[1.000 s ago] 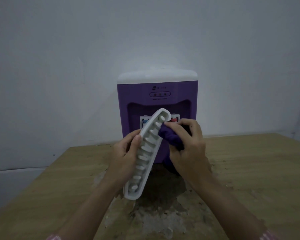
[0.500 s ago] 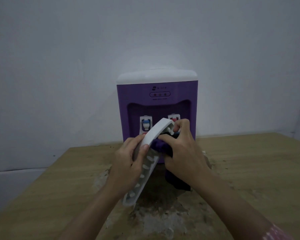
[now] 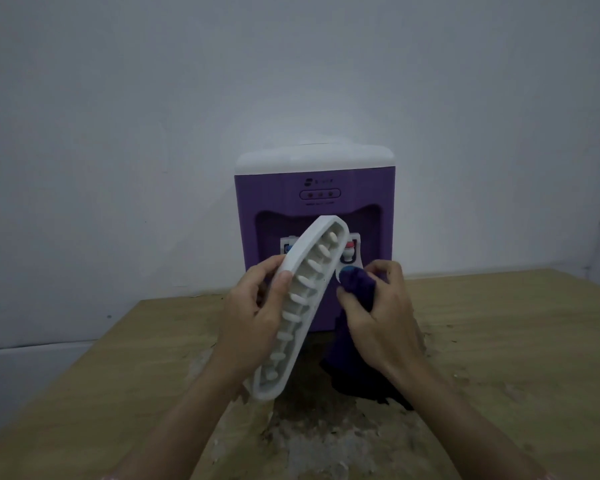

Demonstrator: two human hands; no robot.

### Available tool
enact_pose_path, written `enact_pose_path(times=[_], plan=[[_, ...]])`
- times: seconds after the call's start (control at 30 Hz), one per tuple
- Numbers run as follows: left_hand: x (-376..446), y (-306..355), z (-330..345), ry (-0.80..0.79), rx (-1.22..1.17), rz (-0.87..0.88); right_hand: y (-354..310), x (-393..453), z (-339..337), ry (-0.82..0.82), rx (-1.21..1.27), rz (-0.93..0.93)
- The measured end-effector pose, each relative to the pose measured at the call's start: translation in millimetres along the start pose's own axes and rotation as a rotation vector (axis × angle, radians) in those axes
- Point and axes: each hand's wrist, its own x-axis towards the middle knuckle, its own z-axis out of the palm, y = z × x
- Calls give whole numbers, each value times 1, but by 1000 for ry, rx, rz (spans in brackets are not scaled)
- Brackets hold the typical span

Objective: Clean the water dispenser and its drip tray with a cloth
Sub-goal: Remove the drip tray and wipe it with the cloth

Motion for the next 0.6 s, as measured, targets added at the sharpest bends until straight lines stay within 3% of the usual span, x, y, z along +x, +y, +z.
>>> enact_pose_path(times=[0.07, 0.2, 0.37, 0.6], plan=[[0, 0, -2, -3, -77, -27, -3, 3, -4, -37, 219, 106], [1, -3, -4, -12, -135, -53, -9, 8, -11, -34, 277, 14], [-1, -3, -2, -22, -106, -48, -15, 11, -13, 49, -50, -368], [-6, -3, -1, -30, 70, 69, -21, 5, -7, -127, -422, -361]])
